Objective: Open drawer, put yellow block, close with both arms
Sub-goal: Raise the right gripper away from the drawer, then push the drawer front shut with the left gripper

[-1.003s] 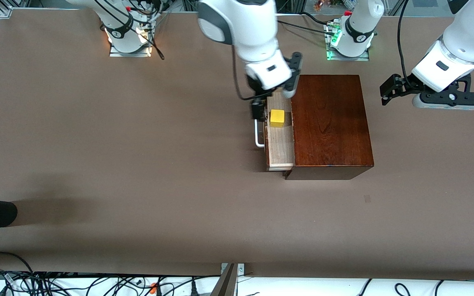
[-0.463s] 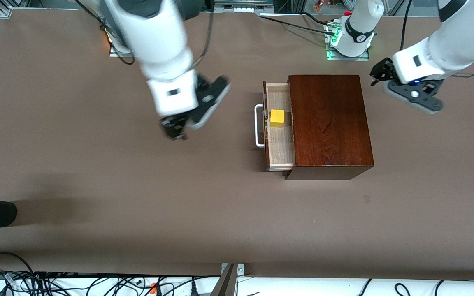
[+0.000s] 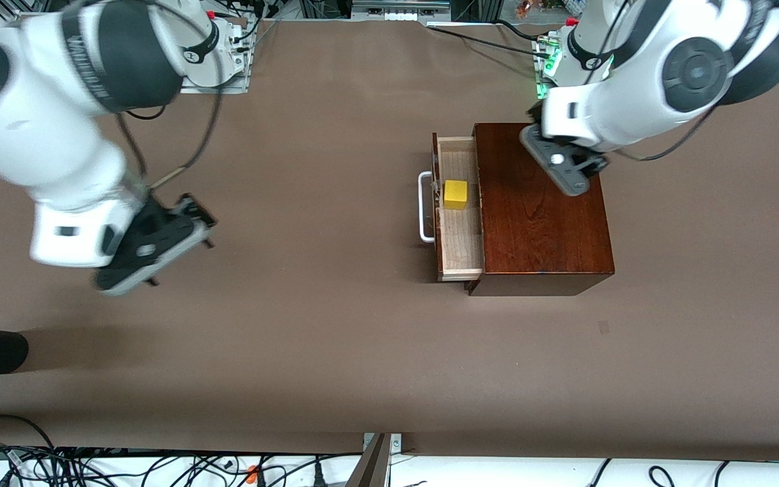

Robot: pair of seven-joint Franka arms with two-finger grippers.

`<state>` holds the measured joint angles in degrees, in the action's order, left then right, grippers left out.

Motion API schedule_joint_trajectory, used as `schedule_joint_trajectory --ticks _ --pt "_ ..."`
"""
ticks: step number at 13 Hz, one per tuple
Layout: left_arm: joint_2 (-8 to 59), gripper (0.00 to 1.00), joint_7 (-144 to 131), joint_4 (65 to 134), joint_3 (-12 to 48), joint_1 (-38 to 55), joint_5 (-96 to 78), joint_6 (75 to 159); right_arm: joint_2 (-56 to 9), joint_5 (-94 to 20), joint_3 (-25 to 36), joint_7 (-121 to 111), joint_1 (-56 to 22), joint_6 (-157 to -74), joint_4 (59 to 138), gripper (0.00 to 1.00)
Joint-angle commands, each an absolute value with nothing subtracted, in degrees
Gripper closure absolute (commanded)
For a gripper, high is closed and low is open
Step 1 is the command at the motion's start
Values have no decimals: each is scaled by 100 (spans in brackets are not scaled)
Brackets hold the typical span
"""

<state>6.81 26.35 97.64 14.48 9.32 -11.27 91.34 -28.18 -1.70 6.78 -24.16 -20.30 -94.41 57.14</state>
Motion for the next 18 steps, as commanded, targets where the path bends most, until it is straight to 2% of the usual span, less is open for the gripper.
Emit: schedule_joint_trajectory --ticks 1,4,9,12,16,18 --pt "1167 0 2698 9545 2045 1072 -1204 9998 -1402 -456 703 -2373 -1628 -9571 7403 0" --pt "1817 0 2707 9545 2391 1344 -1178 11229 -311 -554 721 -1166 -1371 -9396 8593 0" --pt "2802 0 4959 9545 2382 1731 -1143 12865 -26 -264 791 -133 -1371 -8957 8754 0" --pt "2979 0 5765 9580 2373 1915 -680 13034 -96 25 791 -123 -1362 -8965 8728 0" --pt "2979 0 5722 10010 2356 2030 68 12964 -246 27 1002 -228 -1318 -9035 8578 0" --pt "2971 0 5695 10028 2329 1987 482 12667 -246 140 984 -220 -1353 -9000 8552 0"
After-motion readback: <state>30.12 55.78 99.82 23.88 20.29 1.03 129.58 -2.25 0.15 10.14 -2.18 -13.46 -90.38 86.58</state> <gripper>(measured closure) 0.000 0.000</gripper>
